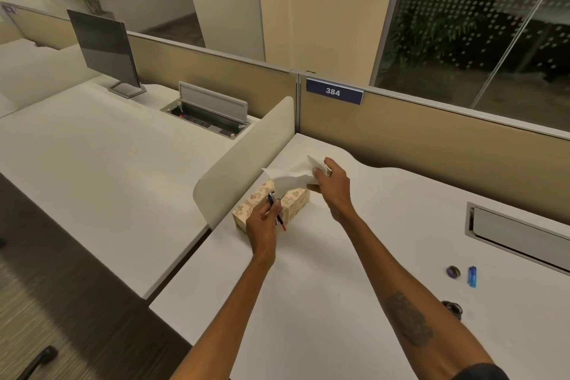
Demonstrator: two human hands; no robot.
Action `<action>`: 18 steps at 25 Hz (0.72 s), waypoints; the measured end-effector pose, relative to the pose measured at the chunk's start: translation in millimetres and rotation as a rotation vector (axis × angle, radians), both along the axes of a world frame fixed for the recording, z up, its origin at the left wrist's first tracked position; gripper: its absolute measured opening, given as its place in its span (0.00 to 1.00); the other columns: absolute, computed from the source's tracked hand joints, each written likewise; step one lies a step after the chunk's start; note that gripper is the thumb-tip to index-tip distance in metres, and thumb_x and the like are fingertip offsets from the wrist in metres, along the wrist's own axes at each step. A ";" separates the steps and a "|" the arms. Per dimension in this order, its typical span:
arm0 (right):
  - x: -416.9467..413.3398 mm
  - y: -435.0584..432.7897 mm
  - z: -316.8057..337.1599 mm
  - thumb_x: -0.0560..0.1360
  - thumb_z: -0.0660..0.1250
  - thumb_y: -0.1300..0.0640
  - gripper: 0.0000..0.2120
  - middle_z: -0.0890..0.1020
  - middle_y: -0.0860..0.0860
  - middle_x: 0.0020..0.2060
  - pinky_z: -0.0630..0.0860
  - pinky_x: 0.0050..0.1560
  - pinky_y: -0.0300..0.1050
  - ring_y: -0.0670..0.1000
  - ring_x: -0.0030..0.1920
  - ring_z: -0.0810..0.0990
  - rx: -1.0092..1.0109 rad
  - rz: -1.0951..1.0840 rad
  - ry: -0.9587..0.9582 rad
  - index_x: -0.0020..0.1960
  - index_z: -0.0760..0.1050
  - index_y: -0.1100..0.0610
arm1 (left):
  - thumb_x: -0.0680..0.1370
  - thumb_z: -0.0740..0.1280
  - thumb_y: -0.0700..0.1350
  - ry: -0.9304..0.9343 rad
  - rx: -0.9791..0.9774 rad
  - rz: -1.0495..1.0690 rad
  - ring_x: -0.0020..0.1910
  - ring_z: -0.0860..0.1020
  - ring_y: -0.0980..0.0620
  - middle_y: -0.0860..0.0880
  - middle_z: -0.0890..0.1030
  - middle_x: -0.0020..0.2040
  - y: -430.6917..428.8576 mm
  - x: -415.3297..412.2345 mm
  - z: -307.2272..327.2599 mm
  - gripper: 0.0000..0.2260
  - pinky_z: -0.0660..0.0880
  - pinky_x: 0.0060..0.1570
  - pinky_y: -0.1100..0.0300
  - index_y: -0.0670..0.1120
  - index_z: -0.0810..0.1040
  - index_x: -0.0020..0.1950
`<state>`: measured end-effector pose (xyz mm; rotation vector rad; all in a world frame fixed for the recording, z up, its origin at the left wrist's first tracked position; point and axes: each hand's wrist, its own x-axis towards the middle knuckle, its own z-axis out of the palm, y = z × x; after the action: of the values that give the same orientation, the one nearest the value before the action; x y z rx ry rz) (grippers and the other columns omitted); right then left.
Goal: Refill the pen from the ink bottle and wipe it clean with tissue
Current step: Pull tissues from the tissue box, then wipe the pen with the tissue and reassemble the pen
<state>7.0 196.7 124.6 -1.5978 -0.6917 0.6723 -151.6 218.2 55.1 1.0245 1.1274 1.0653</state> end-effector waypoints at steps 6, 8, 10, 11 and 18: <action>21.1 -64.5 0.5 0.79 0.64 0.65 0.27 0.70 0.52 0.68 0.84 0.45 0.45 0.57 0.57 0.80 0.056 -0.140 0.270 0.76 0.64 0.52 | 0.76 0.73 0.47 0.002 0.084 -0.053 0.46 0.83 0.63 0.51 0.85 0.52 -43.8 28.9 28.1 0.15 0.78 0.45 0.70 0.45 0.82 0.61; 26.3 -86.8 2.8 0.78 0.65 0.66 0.29 0.69 0.52 0.67 0.84 0.43 0.43 0.54 0.52 0.81 0.086 -0.132 0.338 0.76 0.64 0.50 | 0.76 0.72 0.49 0.004 0.135 -0.074 0.52 0.83 0.57 0.50 0.85 0.54 -58.1 39.3 35.7 0.16 0.78 0.47 0.70 0.46 0.81 0.63; 27.9 -107.8 7.0 0.78 0.64 0.68 0.27 0.71 0.52 0.65 0.83 0.43 0.42 0.54 0.52 0.81 0.090 -0.096 0.348 0.74 0.67 0.50 | 0.76 0.72 0.50 0.009 0.155 -0.083 0.56 0.82 0.54 0.50 0.85 0.55 -70.8 50.4 42.6 0.17 0.78 0.47 0.70 0.46 0.81 0.63; 28.5 -117.7 9.0 0.78 0.62 0.68 0.23 0.73 0.53 0.64 0.83 0.44 0.41 0.55 0.54 0.81 0.088 -0.075 0.324 0.71 0.71 0.53 | 0.76 0.72 0.50 0.006 0.155 -0.088 0.56 0.82 0.53 0.50 0.85 0.55 -77.6 56.4 46.1 0.16 0.78 0.47 0.70 0.45 0.82 0.63; 36.8 -183.7 23.6 0.79 0.66 0.48 0.13 0.81 0.52 0.57 0.81 0.51 0.42 0.53 0.56 0.81 -0.014 0.225 0.263 0.61 0.77 0.53 | 0.77 0.71 0.47 -0.063 0.163 -0.194 0.58 0.82 0.53 0.51 0.84 0.59 -122.7 92.0 69.2 0.16 0.81 0.57 0.56 0.45 0.81 0.64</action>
<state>43.8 13.0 148.2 -1.4218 -0.6769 1.0344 -59.6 95.5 124.3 1.1950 0.8820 1.0383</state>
